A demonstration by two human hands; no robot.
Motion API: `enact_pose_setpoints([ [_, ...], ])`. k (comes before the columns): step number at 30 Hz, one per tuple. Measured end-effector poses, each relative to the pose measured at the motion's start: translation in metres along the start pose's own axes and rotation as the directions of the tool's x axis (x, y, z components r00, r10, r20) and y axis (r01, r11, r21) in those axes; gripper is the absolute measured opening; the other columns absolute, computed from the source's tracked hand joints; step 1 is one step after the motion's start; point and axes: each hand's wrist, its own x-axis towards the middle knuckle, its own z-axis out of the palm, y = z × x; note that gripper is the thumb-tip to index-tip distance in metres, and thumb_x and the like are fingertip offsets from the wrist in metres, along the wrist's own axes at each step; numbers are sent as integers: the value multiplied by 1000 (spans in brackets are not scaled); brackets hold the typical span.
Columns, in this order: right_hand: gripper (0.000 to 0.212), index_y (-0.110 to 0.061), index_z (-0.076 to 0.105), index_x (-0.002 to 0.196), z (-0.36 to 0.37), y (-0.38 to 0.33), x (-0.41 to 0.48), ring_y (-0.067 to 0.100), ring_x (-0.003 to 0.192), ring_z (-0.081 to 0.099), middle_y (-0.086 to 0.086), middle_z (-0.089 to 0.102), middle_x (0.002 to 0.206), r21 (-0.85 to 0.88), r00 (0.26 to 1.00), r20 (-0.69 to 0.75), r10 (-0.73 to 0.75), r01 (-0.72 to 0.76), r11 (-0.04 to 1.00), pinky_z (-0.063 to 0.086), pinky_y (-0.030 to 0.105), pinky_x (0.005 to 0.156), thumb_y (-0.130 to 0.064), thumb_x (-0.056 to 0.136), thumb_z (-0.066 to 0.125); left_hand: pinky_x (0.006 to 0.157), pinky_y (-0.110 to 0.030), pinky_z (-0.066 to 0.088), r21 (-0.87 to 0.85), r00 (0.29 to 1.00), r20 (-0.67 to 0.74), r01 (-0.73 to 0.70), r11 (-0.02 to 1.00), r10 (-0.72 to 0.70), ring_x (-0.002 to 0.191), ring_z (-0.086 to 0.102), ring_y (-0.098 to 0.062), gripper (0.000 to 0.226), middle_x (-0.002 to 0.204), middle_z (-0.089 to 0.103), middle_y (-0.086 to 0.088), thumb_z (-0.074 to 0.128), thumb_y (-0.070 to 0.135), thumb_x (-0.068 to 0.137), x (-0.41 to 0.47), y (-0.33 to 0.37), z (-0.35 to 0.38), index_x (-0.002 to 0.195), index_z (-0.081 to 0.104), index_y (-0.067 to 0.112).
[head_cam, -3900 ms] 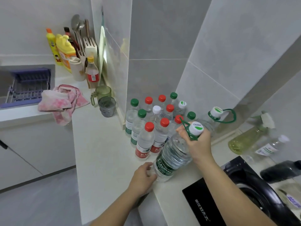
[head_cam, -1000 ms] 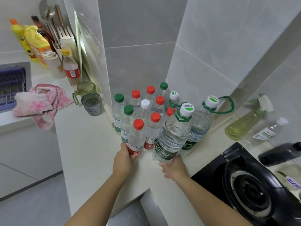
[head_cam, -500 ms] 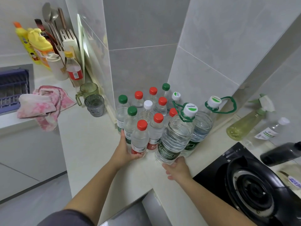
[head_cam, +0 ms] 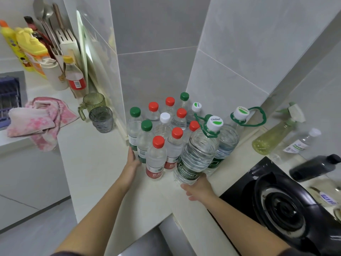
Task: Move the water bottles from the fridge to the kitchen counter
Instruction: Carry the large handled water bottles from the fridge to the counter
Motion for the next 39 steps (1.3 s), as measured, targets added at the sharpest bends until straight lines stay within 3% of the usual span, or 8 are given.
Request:
enact_pose_setpoints([
  [2,61,-13,34,120,-1,-1,2,19,76,65,13,62,111,-1,1000,9,17,-17,1000,55,24,52,-15,80,80,97,-22,48,-68,993,-116,-43,997,35,119,50,8,55,136,50,27,45,58,87,8,5,11,138,36,40],
  [6,63,-15,36,120,-2,-1,8,18,72,65,10,64,105,-3,999,21,48,-48,999,55,24,52,-16,78,82,116,-45,27,-258,967,-242,18,966,-83,139,35,-10,97,155,33,12,34,95,68,41,-16,21,149,26,41],
  [12,62,-9,44,121,-2,3,15,15,61,64,12,68,97,-21,999,21,47,-47,999,53,22,49,-14,74,83,114,-45,26,-423,981,-156,37,906,-113,139,37,-12,85,153,34,19,39,95,66,112,-106,-3,140,37,54],
  [18,67,-3,49,120,0,1,13,15,55,62,12,68,85,-19,998,30,62,-61,998,53,26,52,-15,64,85,114,-46,28,-415,979,-177,16,910,-98,140,37,-14,84,154,33,15,39,94,68,105,-94,0,141,35,53],
  [23,61,-9,43,119,-1,-4,2,17,65,62,12,68,94,-33,999,14,43,-42,999,56,27,53,-14,73,83,108,-33,37,-218,958,-280,-2,976,-60,131,45,-4,77,144,48,13,29,81,82,23,3,26,144,38,37],
  [28,46,-13,47,118,-8,4,-14,11,78,57,-2,60,93,-125,999,24,-25,28,992,54,32,69,-18,83,76,120,-31,8,0,921,-379,104,995,-96,148,12,-8,65,161,11,11,26,53,101,-33,5,21,156,12,22],
  [32,68,-9,41,139,-14,16,-29,20,101,59,4,59,112,-282,990,77,-118,135,950,47,29,89,-28,85,76,119,-31,15,250,941,-335,129,960,-39,147,20,-13,63,161,16,6,39,44,102,-92,-2,27,155,13,22],
  [39,80,-18,26,153,-23,33,-68,26,137,37,7,38,151,-646,900,242,-363,429,632,37,37,109,-52,90,61,121,-38,13,821,973,-216,139,554,75,150,7,-22,71,163,10,-5,40,50,99,-172,-6,46,156,11,19],
])
